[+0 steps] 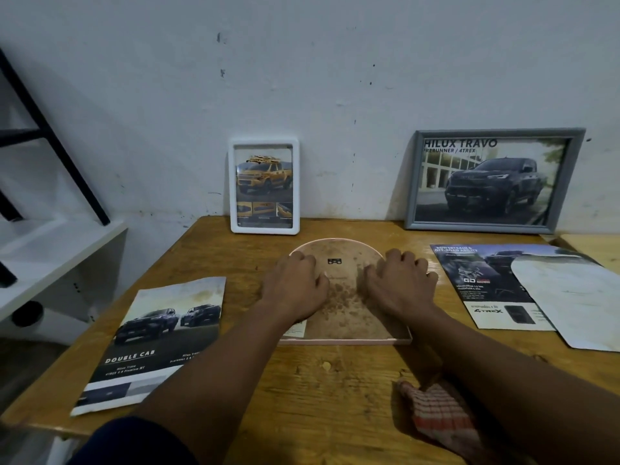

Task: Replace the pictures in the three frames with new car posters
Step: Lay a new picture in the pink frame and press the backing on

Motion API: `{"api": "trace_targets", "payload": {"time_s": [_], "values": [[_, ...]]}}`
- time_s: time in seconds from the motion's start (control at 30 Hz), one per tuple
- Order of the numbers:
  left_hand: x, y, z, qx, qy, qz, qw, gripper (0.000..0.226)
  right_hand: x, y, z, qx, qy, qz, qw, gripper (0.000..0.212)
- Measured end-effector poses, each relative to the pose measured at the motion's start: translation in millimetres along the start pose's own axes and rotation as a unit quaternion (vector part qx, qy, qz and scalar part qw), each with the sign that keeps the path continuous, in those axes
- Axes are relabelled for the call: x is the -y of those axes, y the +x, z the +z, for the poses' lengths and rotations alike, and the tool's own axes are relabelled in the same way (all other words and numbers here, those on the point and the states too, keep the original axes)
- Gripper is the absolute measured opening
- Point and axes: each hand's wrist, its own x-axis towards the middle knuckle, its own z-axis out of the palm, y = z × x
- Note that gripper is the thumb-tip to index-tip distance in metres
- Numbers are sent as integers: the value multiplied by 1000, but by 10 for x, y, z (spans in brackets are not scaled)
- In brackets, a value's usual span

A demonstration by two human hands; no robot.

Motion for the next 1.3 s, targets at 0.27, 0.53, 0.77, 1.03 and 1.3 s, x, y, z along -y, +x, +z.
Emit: {"api": "trace_targets", "payload": {"time_s": [0.27, 0.53, 0.77, 1.03, 1.3], "values": [[-302, 4, 84, 34, -154, -41, 987, 63, -24, 155, -417, 43, 357, 121, 925, 18], [-1001, 202, -403, 183, -516, -75, 834, 65, -7, 372, -1476, -52, 429, -12, 902, 22], [-805, 316, -1005, 215, -634, -131, 731, 89, 197, 274, -1501, 49, 386, -122, 913, 41], [-204, 61, -1127, 153, -599, -213, 756, 32, 52, 40, -700, 77, 289, -20, 954, 39], [9, -244, -443, 136, -309, -209, 918, 22, -274, -150, -380, 95, 106, -16, 990, 50]]}}
